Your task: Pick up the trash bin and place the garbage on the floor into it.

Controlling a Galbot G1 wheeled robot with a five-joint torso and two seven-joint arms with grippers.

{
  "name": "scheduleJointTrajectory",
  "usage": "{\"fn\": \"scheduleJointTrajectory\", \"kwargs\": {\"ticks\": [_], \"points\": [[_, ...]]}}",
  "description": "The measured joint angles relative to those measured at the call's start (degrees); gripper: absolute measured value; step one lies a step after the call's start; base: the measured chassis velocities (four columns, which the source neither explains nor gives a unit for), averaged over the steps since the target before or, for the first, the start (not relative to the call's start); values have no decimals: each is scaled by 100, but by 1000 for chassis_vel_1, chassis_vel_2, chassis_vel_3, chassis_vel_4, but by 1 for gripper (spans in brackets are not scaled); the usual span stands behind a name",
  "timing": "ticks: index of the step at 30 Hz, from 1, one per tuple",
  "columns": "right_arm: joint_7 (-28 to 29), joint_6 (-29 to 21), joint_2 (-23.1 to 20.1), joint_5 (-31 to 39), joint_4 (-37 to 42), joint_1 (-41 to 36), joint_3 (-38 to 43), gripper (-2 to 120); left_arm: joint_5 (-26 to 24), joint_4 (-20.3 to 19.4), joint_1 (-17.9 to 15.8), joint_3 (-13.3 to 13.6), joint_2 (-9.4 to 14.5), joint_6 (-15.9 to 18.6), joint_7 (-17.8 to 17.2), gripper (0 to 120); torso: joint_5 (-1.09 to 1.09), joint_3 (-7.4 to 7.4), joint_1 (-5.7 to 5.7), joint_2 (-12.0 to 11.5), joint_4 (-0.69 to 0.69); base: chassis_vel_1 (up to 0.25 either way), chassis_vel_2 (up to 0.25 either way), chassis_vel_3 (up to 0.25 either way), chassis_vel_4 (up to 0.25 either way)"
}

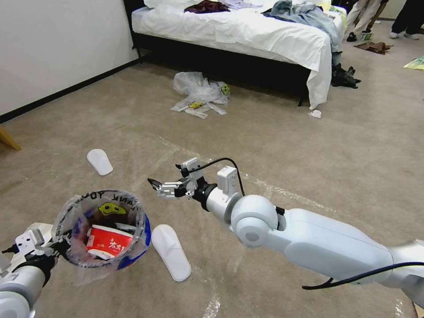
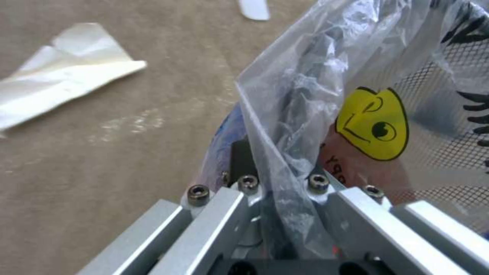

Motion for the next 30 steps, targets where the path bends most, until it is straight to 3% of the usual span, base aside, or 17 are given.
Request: {"fn": "scheduleJointTrajectory", "kwargs": {"ticks": [6,12,23,26,30], "points": [[5,-6,-80,-11,-82,-218,80,100,18,171,22,-151,11,-13,1,1,-2,0,0,0,1,0,0,0,0],[264,-242,-20,94,-393,-366,-329,100,59,406,20,-400,53,-46,32,1,-1,0,0,0,1,0,0,0,0],[906,-1365,709,826,-1132,-96,-979,100,-27,475,-4,-633,41,-46,38,1,-2,0,0,0,1,0,0,0,0],[1191,-1862,1066,1031,-1524,-115,-1158,100,-43,493,-12,-683,47,-46,40,1,-2,0,0,0,0,0,0,0,0],[1338,-2146,1416,1131,-2020,-199,-1250,100,-52,478,1,-714,9,-46,44,1,-3,0,0,0,1,0,0,0,0]]}}
